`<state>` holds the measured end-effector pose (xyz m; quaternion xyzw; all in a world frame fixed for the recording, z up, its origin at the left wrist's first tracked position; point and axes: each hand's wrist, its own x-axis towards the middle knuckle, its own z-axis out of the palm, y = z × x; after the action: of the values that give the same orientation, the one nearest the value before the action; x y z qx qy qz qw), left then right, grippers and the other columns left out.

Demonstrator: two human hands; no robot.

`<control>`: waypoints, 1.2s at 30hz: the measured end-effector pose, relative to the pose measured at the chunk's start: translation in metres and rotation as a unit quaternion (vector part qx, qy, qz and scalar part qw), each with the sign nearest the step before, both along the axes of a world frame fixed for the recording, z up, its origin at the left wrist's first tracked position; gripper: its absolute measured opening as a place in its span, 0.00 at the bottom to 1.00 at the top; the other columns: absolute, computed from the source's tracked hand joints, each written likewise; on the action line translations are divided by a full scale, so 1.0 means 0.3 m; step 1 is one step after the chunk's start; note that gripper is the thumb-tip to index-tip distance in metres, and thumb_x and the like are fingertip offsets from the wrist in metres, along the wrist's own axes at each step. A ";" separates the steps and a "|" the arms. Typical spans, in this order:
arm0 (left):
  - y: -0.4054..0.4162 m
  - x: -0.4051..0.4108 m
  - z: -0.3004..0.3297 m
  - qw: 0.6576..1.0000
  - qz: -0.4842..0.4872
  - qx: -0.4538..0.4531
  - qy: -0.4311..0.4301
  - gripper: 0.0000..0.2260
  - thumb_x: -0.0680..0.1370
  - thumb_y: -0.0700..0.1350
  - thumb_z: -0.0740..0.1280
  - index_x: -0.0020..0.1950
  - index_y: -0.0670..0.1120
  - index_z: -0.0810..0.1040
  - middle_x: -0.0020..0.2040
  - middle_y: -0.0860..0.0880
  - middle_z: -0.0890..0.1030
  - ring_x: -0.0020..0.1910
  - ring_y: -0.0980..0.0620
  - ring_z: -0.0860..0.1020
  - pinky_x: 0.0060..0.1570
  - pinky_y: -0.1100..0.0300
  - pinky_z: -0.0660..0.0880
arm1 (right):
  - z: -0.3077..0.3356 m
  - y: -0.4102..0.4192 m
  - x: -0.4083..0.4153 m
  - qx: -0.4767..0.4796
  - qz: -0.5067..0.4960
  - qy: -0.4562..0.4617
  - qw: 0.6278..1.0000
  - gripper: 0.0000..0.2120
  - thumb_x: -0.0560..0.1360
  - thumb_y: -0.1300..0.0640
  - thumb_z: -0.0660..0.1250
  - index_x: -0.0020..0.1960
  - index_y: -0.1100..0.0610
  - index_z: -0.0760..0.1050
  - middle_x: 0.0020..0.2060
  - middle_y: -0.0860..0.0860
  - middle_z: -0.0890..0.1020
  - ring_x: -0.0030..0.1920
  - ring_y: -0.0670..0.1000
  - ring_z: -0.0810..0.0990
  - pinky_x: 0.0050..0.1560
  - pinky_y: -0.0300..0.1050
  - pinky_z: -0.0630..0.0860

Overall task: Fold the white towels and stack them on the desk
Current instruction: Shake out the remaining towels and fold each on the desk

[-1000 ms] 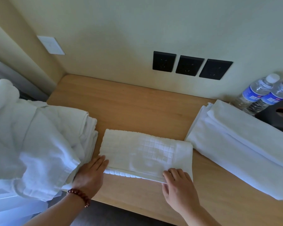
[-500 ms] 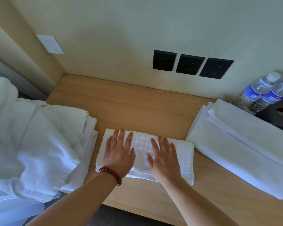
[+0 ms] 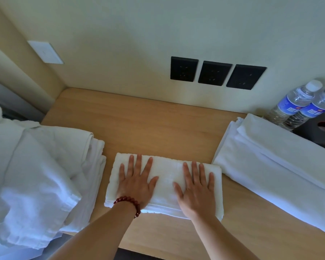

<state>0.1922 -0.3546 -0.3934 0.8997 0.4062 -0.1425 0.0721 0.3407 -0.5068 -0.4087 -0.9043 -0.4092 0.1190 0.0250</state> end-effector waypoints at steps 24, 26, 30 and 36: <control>-0.077 -0.188 0.001 0.964 0.259 -0.014 -0.061 0.34 0.79 0.66 0.40 0.81 0.52 0.36 0.82 0.43 0.44 0.80 0.42 0.49 0.78 0.47 0.51 | 0.030 -0.167 0.059 0.094 -0.200 0.072 0.973 0.38 0.78 0.34 0.53 0.79 0.59 0.61 0.73 0.57 0.72 0.71 0.58 0.71 0.69 0.58 0.68; -0.061 -0.198 0.010 0.956 0.277 -0.040 -0.091 0.35 0.80 0.65 0.44 0.82 0.50 0.39 0.81 0.43 0.49 0.79 0.42 0.54 0.77 0.46 0.54 | 0.032 -0.168 0.060 0.128 -0.225 0.083 0.962 0.35 0.77 0.40 0.66 0.75 0.61 0.67 0.64 0.60 0.78 0.64 0.61 0.76 0.64 0.57 0.73; 0.018 -0.193 0.030 0.922 0.345 -0.062 -0.162 0.33 0.81 0.60 0.59 0.81 0.50 0.52 0.76 0.42 0.64 0.73 0.39 0.65 0.72 0.42 0.65 | 0.109 -0.138 0.117 0.182 -0.366 0.247 0.879 0.17 0.71 0.44 0.72 0.57 0.48 0.77 0.49 0.47 0.82 0.47 0.50 0.81 0.47 0.48 0.78; 0.073 -0.121 0.095 0.839 0.468 -0.184 -0.208 0.34 0.79 0.64 0.60 0.80 0.48 0.58 0.78 0.44 0.65 0.74 0.39 0.66 0.73 0.44 0.64 | 0.155 -0.095 0.165 0.118 -0.411 0.389 0.816 0.15 0.68 0.43 0.78 0.47 0.47 0.76 0.41 0.45 0.82 0.41 0.48 0.79 0.44 0.48 0.76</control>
<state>0.1561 -0.3327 -0.3650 0.5814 0.7207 0.0265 0.3768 0.3902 -0.5352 -0.3622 -0.8568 0.0337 0.3901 0.3355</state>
